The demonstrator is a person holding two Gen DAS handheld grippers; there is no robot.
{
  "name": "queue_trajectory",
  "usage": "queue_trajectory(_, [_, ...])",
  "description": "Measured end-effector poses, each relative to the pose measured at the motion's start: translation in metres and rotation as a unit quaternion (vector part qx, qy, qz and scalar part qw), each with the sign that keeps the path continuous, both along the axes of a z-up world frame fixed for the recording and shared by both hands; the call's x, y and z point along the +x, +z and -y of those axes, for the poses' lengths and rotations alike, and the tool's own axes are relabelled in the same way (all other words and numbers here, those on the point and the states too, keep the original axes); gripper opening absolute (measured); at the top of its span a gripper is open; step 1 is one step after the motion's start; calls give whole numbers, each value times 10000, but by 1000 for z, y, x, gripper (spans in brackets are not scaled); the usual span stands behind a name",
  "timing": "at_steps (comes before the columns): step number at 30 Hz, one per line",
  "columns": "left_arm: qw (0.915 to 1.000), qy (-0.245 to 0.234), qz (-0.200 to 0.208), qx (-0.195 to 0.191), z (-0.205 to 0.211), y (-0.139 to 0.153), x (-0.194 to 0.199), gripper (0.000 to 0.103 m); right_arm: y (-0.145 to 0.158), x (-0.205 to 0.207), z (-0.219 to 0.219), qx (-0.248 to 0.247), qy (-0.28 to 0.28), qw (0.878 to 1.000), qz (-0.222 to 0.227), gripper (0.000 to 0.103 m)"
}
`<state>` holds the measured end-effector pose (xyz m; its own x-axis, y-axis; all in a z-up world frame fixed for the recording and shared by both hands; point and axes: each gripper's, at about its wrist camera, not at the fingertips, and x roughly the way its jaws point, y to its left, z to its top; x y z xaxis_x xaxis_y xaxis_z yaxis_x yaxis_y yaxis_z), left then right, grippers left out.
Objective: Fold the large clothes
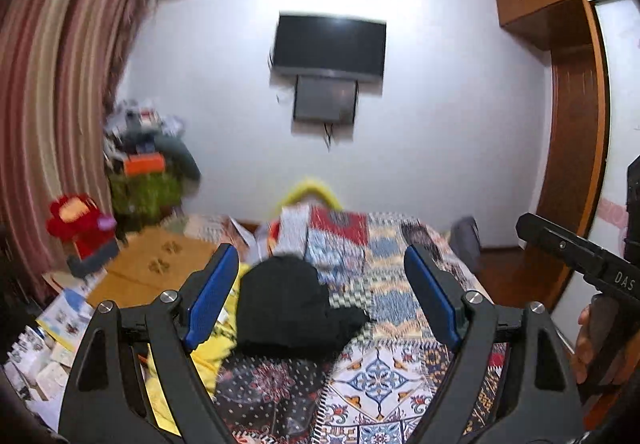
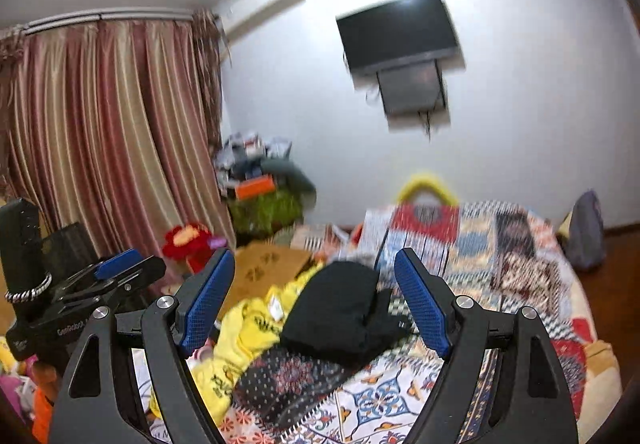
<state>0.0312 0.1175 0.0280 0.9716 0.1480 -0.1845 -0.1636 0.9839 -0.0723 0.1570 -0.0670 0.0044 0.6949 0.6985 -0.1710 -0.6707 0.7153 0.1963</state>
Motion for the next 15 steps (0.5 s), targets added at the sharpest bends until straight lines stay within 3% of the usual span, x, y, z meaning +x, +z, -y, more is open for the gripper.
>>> queue_trajectory(4, [9992,160,283,215,20,4,-26,85,1,-24,6,142,-165,9994,281,80])
queue_trajectory(9, [9982,337,338,366,35,-3,-38,86,-2,-35,6,139,-319,9987,362,83])
queue_trajectory(13, [9977,490,259,381,38,-10,-39,98,-4,-40,6,115,-565,9973,448,103])
queue_trajectory(15, [9975,564,272,324,38,-12,-41,103,-4,-43,6,92,-685,9962,529,103])
